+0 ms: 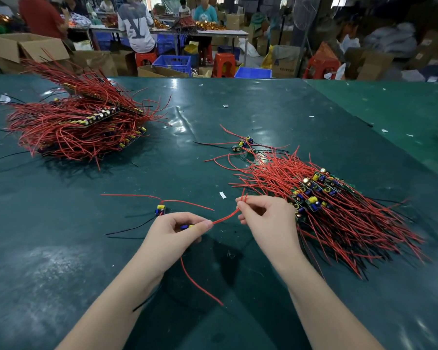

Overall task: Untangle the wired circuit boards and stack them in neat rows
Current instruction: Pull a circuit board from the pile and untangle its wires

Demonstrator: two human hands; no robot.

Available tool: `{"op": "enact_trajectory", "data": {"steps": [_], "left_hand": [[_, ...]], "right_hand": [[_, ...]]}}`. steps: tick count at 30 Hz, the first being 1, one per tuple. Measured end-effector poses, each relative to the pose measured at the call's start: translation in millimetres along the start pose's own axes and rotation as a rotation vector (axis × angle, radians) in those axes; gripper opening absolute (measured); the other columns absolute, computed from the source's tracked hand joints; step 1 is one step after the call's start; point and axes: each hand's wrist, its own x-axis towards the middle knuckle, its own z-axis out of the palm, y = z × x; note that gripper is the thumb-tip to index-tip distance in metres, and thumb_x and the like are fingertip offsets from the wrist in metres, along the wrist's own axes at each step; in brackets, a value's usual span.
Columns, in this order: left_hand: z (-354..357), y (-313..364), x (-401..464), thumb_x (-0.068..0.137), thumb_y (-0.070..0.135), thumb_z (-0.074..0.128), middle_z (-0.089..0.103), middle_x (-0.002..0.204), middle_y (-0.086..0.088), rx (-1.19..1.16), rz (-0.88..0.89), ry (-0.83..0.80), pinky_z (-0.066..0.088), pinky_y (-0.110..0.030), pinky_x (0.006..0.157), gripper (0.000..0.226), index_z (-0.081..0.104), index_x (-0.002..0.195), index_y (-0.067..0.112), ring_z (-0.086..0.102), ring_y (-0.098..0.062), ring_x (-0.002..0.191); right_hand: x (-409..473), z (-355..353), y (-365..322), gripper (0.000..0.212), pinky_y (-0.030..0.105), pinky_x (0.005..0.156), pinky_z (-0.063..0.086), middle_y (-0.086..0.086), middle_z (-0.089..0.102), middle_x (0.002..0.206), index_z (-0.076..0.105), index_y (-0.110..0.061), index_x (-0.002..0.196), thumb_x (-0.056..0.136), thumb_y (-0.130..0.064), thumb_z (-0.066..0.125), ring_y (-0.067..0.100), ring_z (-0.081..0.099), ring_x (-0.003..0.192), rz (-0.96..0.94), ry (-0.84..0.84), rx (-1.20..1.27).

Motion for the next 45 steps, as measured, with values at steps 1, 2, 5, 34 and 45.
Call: {"op": "enact_trajectory", "data": {"steps": [1, 2, 5, 34, 45], "left_hand": [[0, 0, 0, 0.067, 0.041, 0.076, 0.068, 0.077, -0.012, -0.029, -0.031, -0.01, 0.052, -0.039, 0.085, 0.02, 0.077, 0.077, 0.023, 0.058, -0.011, 0.069], [0, 1, 0, 0.065, 0.042, 0.075, 0.066, 0.074, -0.009, -0.059, -0.052, -0.019, 0.052, -0.038, 0.086, 0.024, 0.077, 0.078, 0.021, 0.058, -0.011, 0.069], [-3, 2, 1, 0.062, 0.037, 0.086, 0.062, 0.068, 0.0, -0.141, -0.086, -0.032, 0.053, -0.033, 0.087, 0.027, 0.077, 0.078, 0.017, 0.057, -0.01, 0.067], [-3, 3, 2, 0.084, 0.014, 0.069, 0.058, 0.064, 0.002, -0.329, -0.117, -0.003, 0.055, -0.017, 0.068, 0.017, 0.077, 0.069, 0.017, 0.058, -0.009, 0.06], [-8, 5, 4, 0.084, 0.014, 0.068, 0.056, 0.065, -0.001, -0.346, -0.11, 0.049, 0.056, -0.019, 0.068, 0.017, 0.078, 0.07, 0.017, 0.058, -0.011, 0.062]], "right_hand": [[-1, 1, 0, 0.014, 0.043, 0.068, 0.057, 0.002, 0.069, 0.064, 0.071, -0.013, 0.073, 0.085, -0.019, 0.068, 0.023, 0.067, 0.062, -0.03, 0.001, -0.043], [0, 1, 1, 0.014, 0.043, 0.068, 0.056, 0.003, 0.069, 0.065, 0.071, -0.011, 0.075, 0.085, -0.019, 0.067, 0.025, 0.067, 0.062, -0.047, -0.002, -0.058], [5, -2, -2, 0.015, 0.031, 0.064, 0.057, 0.0, 0.073, 0.072, 0.075, -0.015, 0.075, 0.086, -0.007, 0.068, 0.016, 0.07, 0.062, 0.05, -0.047, 0.217], [13, -8, -8, 0.012, 0.014, 0.065, 0.055, 0.012, 0.074, 0.087, 0.078, -0.001, 0.078, 0.072, -0.006, 0.068, 0.014, 0.072, 0.078, 0.498, -0.2, 1.181], [15, -16, -5, 0.02, 0.02, 0.067, 0.056, 0.011, 0.074, 0.09, 0.074, -0.003, 0.082, 0.092, -0.002, 0.057, 0.019, 0.072, 0.075, 0.244, -0.297, 0.807]]}}
